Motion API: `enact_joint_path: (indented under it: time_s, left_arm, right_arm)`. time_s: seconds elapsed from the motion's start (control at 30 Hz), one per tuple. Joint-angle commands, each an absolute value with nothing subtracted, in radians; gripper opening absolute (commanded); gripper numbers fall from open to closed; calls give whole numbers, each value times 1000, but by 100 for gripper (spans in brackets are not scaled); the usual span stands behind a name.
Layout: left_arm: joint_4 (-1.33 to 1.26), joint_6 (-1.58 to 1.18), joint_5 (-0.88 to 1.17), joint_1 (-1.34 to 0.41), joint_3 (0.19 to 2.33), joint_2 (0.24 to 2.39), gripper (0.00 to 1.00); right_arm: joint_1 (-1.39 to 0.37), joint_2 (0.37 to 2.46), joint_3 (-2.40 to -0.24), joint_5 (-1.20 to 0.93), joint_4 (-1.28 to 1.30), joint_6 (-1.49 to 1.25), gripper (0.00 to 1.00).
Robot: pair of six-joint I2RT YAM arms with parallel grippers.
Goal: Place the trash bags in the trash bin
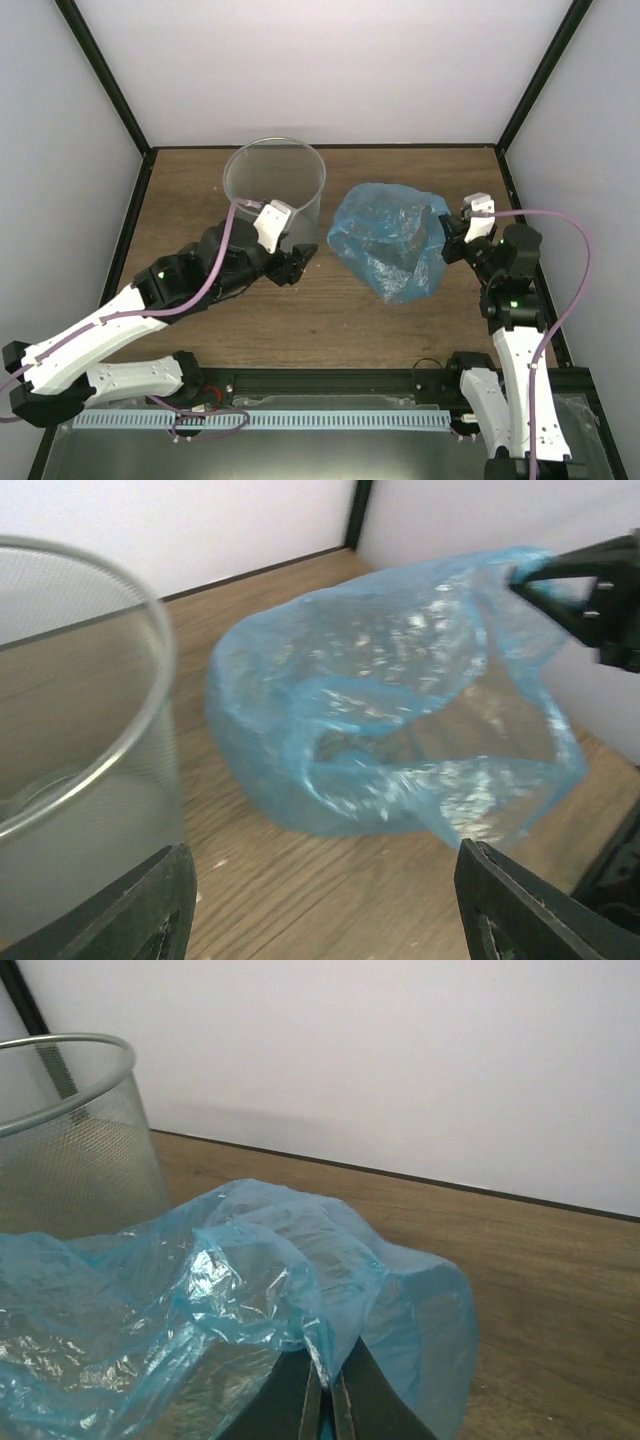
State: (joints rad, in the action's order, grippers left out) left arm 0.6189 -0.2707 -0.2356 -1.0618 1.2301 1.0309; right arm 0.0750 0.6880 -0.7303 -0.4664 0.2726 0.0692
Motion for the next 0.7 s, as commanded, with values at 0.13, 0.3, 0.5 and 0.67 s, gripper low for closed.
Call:
enact_joint_path:
  time_s: [0.13, 0.3, 0.5, 0.67]
  left_arm:
    - [920, -253, -238, -938, 1388, 1186, 66]
    - [946, -188, -235, -915, 1495, 1303, 62]
    - [980, -116, -287, -860, 1621, 1429, 57]
    - [1004, -77, -264, -820, 1683, 1490, 53]
  right_arm:
    - [81, 638, -682, -551, 194, 59, 1]
    - [81, 624, -671, -563, 198, 60, 1]
    - [81, 614, -661, -607, 198, 61, 1]
    - [81, 604, -661, -601, 202, 66, 1]
